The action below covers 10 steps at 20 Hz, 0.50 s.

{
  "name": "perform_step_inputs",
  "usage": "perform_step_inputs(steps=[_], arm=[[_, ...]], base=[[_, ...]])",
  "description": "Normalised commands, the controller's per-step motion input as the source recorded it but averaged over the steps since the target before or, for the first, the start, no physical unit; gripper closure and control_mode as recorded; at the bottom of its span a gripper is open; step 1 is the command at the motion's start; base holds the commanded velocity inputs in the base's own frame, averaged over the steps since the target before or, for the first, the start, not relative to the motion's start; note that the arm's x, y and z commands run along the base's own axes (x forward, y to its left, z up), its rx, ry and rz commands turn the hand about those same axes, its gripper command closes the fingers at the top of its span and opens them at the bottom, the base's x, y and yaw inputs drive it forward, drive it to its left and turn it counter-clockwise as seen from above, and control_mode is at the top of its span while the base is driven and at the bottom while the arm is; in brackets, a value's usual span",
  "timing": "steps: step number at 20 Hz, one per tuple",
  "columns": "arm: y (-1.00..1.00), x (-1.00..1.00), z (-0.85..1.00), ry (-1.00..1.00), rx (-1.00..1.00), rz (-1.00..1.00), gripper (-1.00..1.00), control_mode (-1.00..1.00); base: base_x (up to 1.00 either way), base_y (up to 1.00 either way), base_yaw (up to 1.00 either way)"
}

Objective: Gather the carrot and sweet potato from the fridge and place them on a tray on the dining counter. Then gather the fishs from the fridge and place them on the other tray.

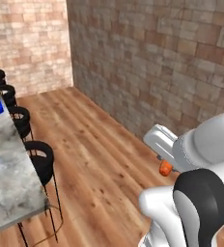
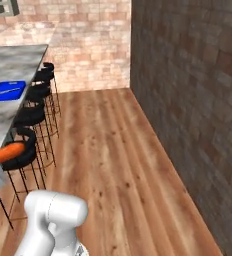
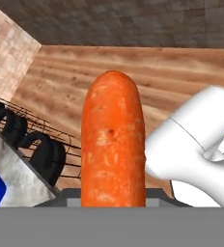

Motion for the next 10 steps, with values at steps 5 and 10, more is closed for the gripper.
perform_step_inputs(steps=[5,10], arm=[[0.00,0.00,0.00,0.00,0.00,0.00,1.00,1.00],[0.00,0.00,0.00,0.00,0.00,0.00,1.00,1.00]], base=[[0.41,-0.46,0.32],[0.55,-0.38,0.31]])
